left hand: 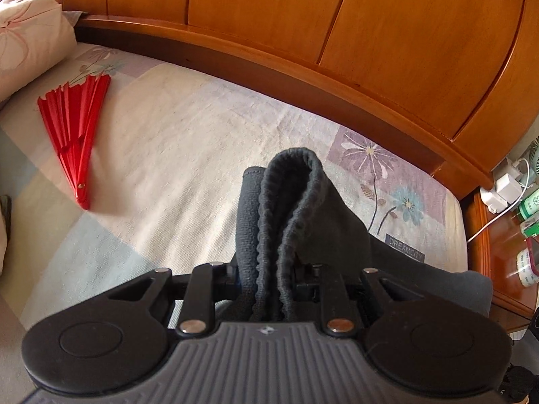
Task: Fold clothes
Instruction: 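Lower the sweatpants onto the bed near the headboard and open both grippers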
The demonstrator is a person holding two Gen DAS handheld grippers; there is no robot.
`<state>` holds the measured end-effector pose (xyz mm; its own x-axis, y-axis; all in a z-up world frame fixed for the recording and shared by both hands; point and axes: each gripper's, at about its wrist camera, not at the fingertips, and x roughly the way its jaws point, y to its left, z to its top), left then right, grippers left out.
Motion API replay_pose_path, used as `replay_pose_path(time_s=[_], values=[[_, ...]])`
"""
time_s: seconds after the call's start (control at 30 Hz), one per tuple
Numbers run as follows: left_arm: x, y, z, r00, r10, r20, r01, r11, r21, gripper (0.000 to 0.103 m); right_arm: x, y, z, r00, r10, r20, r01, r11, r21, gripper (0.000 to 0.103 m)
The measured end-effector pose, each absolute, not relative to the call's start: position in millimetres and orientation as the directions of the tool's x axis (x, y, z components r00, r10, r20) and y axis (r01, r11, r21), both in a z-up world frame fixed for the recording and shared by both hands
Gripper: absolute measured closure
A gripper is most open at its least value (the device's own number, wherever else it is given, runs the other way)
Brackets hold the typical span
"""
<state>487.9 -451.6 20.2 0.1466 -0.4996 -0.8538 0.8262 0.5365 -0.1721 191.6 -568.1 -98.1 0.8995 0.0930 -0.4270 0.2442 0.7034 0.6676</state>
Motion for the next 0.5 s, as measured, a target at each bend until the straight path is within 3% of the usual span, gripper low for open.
replay_pose_path(time_s=[0.27, 0.33, 0.5], values=[[499.8, -452.2, 17.6, 0.16, -0.513, -0.843, 0.799, 0.568, -0.195, 0.072, 180.8, -575.1, -112.8, 0.885, 0.086, -0.458, 0.281, 0.686, 0.671, 0.084], [499.9, -446.8, 25.2, 0.195, -0.505, -0.841, 0.801, 0.577, -0.161, 0.071, 184.4, -576.4, -117.6, 0.865, 0.109, -0.49, 0.288, 0.692, 0.662, 0.075], [509.5, -422.9, 58.0, 0.349, -0.507, -0.788, 0.739, 0.666, -0.101, 0.073, 176.3, -578.0, -121.1, 0.859, 0.126, -0.497, 0.285, 0.687, 0.668, 0.07]])
